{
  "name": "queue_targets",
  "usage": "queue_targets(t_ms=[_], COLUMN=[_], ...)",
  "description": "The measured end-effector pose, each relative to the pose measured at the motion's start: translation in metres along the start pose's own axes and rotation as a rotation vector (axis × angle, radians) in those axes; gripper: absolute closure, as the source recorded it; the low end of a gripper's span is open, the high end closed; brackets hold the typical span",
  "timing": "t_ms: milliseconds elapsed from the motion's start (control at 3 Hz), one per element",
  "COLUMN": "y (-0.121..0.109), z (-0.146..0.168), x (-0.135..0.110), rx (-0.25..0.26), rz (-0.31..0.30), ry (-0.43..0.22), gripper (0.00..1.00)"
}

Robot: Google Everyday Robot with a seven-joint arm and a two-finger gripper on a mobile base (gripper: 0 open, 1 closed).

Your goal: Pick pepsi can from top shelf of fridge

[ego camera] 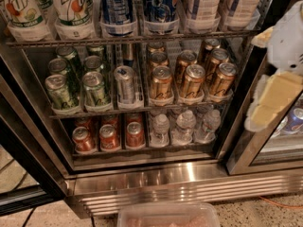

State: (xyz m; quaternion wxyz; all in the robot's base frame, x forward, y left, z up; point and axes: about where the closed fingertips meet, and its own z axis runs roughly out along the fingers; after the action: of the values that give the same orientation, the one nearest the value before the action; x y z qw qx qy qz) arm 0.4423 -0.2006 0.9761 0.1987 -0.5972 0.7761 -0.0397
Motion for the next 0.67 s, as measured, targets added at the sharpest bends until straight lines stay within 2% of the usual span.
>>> queue_targets(t_ms=[333, 667], y=[0.011, 0.000], z=[0.009, 0.009], x=[-0.026, -0.057], rx=[0.052, 0.079], rz=[0.061, 0.138], ry=[-0.143, -0.312], gripper=[0.00, 0.00])
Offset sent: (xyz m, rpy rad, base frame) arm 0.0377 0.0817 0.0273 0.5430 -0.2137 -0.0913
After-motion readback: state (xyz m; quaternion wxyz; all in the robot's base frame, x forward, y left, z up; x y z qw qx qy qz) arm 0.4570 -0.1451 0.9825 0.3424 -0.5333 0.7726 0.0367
